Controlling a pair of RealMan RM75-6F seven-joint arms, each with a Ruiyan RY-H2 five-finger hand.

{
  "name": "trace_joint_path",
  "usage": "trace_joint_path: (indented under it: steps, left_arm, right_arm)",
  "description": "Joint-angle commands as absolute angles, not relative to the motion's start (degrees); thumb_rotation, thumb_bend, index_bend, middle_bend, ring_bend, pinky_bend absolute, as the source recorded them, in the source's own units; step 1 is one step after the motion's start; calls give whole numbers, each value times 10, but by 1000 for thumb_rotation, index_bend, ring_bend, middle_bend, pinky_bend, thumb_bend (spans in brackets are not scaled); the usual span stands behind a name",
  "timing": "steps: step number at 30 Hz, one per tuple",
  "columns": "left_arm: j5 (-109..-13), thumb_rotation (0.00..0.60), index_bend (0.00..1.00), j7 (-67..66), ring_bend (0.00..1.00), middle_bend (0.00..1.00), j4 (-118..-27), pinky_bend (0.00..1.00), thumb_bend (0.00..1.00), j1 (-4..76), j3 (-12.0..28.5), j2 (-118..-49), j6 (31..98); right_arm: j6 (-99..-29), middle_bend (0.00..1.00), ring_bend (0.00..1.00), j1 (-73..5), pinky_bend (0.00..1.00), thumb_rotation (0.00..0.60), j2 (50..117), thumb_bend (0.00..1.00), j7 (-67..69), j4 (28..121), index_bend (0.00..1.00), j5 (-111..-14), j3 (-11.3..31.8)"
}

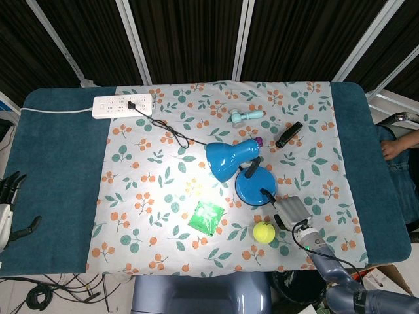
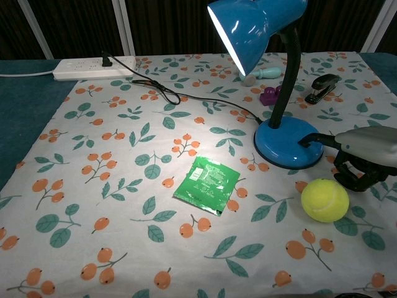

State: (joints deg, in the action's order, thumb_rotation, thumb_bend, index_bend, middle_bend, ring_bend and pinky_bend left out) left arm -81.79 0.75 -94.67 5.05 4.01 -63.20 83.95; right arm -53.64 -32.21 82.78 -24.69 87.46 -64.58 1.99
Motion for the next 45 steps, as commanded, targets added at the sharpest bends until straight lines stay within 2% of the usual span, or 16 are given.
trace_joint_path:
  steps: [1,12,21,25,28,30,32,35,37,39,41,42,45]
  left_arm:
    - [-818,600,0,7,0,0,-947,5,265,50,40,-632,840]
    - [-819,600,0,8,0,0,-947,5,266,50,40,-632,840]
    - [-820,600,0,8,0,0,-946,5,265,50,40,-632,840]
    - [-820,600,0,8,0,0,-946,5,265,50,40,-632,841]
    - [-820,600,0,8,0,0,-946,5,265,51,40,-632,840]
    - [-820,600,0,8,0,0,-946,5,265,50,40,-631,840]
    - [-821,600,0,9,0,0,-946,5,265,50,39,-631,841]
    - [-821,600,0,8,0,0,-946,5,265,50,39,-631,841]
    - [-821,600,0,8,0,0,-947,5,265,50,39,-631,841]
    - [-821,600,0,7,0,0,-947,5,266,50,39,-631,841]
    - [-822,600,0,6,0,0,-947,5,266,50,39,-632,841]
    - [-822,600,0,5,0,0,-947,5,266,50,39,-632,842]
    - [-823,600,0,3,0,0,-948,5,266,50,38,-633,843]
  right_arm:
    - [-535,714,798,-323,732,600,829,492,-247,873,44,-644,20]
    - [-528,716,801,-329,732,600,829,493,-252,869,211,-638,21]
    - [-523,717,801,-335,732,600,829,492,-261,868,266,-631,21]
    - [-531,716,801,-335,732,600,827,493,-260,874,207,-633,25]
    - [-544,707,795,-333,730,600,822,492,-258,883,72,-638,30]
    - [-558,688,783,-330,720,600,818,489,-254,891,16,-645,35]
    - [-577,654,758,-325,692,600,812,464,-247,902,0,-655,40]
    - [-617,546,673,-313,587,600,797,408,-231,925,0,-678,50]
    - [-642,450,589,-302,464,600,783,374,-223,942,0,-693,52]
    - [-681,351,475,-284,297,600,761,323,-212,968,0,-712,55]
    - [-716,305,413,-266,208,600,741,294,-205,990,0,-732,52]
    - [-739,279,382,-253,175,600,729,282,-201,1004,0,-743,51]
    - [-794,187,279,-220,160,600,707,265,-190,1031,0,-769,44]
